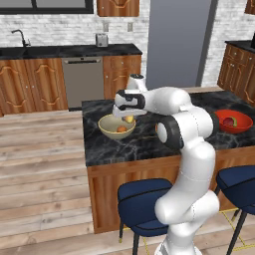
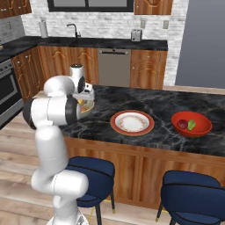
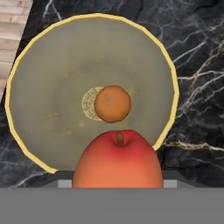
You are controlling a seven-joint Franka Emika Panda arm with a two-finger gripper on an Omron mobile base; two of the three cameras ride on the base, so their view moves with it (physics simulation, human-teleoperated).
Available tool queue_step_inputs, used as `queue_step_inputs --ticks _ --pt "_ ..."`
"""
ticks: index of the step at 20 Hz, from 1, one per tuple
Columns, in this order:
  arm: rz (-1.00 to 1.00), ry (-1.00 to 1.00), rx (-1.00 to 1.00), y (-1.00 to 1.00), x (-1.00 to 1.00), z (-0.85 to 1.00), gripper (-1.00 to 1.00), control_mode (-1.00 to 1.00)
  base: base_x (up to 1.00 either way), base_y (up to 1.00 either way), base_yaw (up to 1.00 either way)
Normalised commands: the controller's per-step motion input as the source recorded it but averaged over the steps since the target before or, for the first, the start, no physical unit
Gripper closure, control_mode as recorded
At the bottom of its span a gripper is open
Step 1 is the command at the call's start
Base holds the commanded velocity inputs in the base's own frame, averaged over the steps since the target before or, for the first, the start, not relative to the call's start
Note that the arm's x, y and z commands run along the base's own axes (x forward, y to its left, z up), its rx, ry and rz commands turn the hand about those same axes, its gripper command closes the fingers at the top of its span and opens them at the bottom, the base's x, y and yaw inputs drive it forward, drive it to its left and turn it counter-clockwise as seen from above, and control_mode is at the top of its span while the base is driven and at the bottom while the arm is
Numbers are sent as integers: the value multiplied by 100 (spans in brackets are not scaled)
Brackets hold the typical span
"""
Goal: Take the fruits from the plate on the dining counter and place two fruits in each bowl.
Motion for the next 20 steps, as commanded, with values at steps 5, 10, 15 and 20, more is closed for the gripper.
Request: queue_step_inputs --ticks 5,10,15,20 --pt "0 2 -6 18 11 -35 100 -100 0 0 0" --pt "0 0 -2 1 2 -40 100 -100 0 0 0" --pt "0 0 0 8 25 -27 100 -100 0 0 0" --pt "0 0 -1 27 37 -8 -100 -100 0 0 0"
